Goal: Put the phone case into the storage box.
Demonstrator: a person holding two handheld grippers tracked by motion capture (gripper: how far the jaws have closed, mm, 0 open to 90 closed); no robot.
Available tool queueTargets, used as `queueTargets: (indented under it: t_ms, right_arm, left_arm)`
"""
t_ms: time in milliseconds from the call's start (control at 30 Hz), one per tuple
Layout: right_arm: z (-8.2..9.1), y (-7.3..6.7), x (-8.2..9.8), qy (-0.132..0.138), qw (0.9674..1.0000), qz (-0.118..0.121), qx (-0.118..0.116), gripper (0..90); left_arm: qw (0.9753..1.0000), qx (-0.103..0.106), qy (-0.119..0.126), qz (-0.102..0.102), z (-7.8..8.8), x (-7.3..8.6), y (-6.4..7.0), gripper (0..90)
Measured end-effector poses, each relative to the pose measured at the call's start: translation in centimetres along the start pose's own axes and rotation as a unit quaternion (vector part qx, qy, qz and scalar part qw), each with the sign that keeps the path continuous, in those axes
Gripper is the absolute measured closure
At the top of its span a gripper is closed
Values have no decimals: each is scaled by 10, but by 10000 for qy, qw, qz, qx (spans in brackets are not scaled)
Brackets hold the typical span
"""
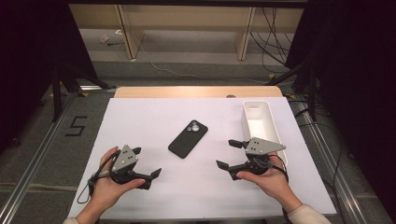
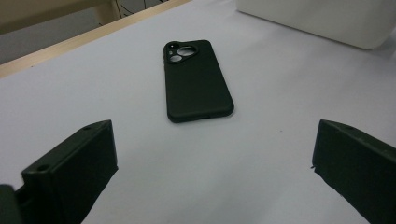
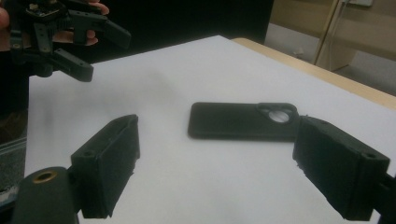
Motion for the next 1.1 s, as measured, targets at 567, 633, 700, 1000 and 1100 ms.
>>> queueTargets:
  t_ms: [567, 633, 700, 1000, 1100]
  right_arm:
    - [26, -1, 19, 132, 9997, -67, 178, 161]
    - [28, -2, 20, 138, 9997, -70, 163, 160]
    - [30, -2, 20, 171, 9997, -78, 165, 160]
    - [35, -5, 22, 249, 9995, -112, 139, 160]
    - [37, -5, 22, 278, 9995, -117, 137, 160]
  left_arm:
    - [10000, -34, -44, 6, -1, 1, -1, 0]
    - [10000, -33, -49, 4, -1, 1, 0, 0]
    - [10000, -41, -43, -4, -1, 1, 0, 0]
    - [10000, -30, -67, -2, -2, 1, 0, 0]
    - [10000, -30, -69, -5, -3, -1, 0, 0]
Point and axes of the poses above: each handheld gripper's, and its own axes: z roughly backward along the jaws, x roughly out of its underside, y roughly to its right, the point moved 9 cm from there along -z, roughly forward along the jaws, and after that the axes turned 10 degrees about -y, right-handed, at the moved point
